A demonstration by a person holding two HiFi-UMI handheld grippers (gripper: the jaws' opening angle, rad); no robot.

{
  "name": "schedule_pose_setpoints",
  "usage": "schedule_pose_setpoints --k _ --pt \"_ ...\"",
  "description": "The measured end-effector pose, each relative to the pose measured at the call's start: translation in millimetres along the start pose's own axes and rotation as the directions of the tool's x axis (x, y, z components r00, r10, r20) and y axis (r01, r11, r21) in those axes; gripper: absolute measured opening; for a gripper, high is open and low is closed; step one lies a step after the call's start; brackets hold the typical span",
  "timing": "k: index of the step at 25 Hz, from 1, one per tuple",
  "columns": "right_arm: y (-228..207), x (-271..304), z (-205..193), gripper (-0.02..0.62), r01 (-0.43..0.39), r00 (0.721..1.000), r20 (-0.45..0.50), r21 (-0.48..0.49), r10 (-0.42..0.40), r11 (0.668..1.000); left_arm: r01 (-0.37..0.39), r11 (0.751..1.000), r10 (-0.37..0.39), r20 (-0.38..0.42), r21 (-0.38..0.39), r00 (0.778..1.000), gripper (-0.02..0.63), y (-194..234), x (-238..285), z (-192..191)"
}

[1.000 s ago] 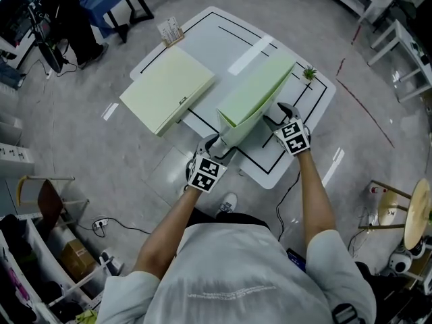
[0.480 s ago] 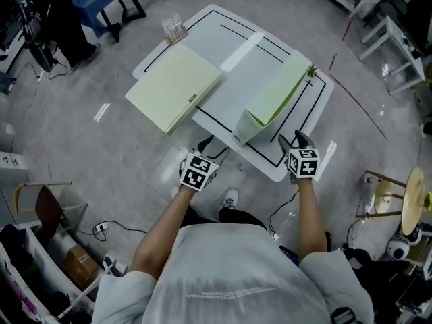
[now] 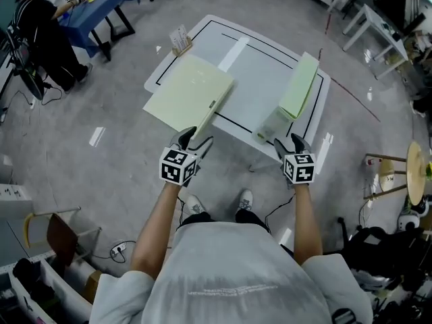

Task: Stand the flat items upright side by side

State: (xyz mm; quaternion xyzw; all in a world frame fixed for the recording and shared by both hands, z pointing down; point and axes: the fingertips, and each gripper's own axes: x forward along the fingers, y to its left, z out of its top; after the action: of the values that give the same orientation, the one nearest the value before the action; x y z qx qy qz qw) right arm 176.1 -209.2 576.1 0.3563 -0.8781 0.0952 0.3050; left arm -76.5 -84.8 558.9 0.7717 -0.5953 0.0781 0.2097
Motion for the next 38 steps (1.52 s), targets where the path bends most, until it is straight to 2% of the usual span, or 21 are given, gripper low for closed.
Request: schedule_pose_setpoints --k 4,7,9,13,16,19,23,25,28,30,32,34,38 --pt "50.5 -6.8 0.4 0.293 0.039 0.999 0.017 0.003 -0.039 0.999 0.013 1.000 -0.014 0.028 0.020 1.000 0.278 38.8 -28.1 21.7" --pt "93.5 -2.8 -2.9 0.293 0.020 1.000 0.010 0.027 -0.020 0.999 0.002 1.000 -0.002 0.016 0.019 1.000 0.278 65.0 -45.2 26.5" --pt "124.6 2.5 -1.4 0.288 -0.015 1.000 0.007 0.037 0.015 0.999 -0.010 1.000 0.010 0.016 0.001 1.000 0.278 80.6 -54.8 28.0" --pt "186.2 24.1 5.8 0.284 -0.124 0.992 -0.013 -0.001 0.124 0.992 -0.031 0.999 0.031 -0.009 -0.028 0.999 0.278 105.5 -65.5 24.5" --pt "215.0 47.0 20.8 0.284 -0.197 0.980 0.012 0.052 0.197 0.979 -0.044 0.998 0.043 -0.031 -0.037 0.999 0.278 127.0 -67.9 18.7" --pt "235.6 71.2 39.2 0.298 -0.275 0.961 0.047 0.145 0.271 0.950 -0.068 0.994 0.065 -0.035 -0.090 0.997 0.278 155.9 -70.9 14.6" --pt "254.7 106.8 57.0 0.319 -0.341 0.940 0.079 0.305 0.333 0.889 -0.088 0.988 0.080 -0.066 -0.127 0.995 0.278 201.8 -69.7 7.1" --pt "258.0 128.1 64.7 0.330 -0.353 0.934 0.093 0.380 0.344 0.855 -0.060 0.987 0.049 -0.077 -0.151 0.996 0.278 225.6 -62.5 7.8" --pt "257.0 153.1 72.9 0.342 -0.339 0.938 0.110 0.497 0.329 0.799 0.020 0.976 -0.039 -0.084 -0.216 0.996 0.278 255.8 -51.2 12.7" --pt "252.9 169.2 78.1 0.350 -0.318 0.945 0.110 0.546 0.310 0.775 0.080 0.946 -0.113 -0.088 -0.314 0.990 0.307 276.2 -41.3 17.4" --pt "248.2 181.3 78.6 0.354 -0.286 0.953 0.083 0.568 0.292 0.772 0.153 0.886 -0.216 -0.098 -0.438 0.971 0.321 290.6 -29.4 14.4" --pt "246.8 185.5 76.4 0.356 -0.253 0.960 0.047 0.580 0.277 0.774 0.227 0.818 -0.327 -0.103 -0.529 0.939 0.328 297.5 -18.7 5.7" --pt "249.0 191.2 74.8 0.362 -0.213 0.963 -0.006 0.592 0.268 0.777 0.368 0.684 -0.523 -0.071 -0.630 0.849 0.347 301.4 0.8 0.3"
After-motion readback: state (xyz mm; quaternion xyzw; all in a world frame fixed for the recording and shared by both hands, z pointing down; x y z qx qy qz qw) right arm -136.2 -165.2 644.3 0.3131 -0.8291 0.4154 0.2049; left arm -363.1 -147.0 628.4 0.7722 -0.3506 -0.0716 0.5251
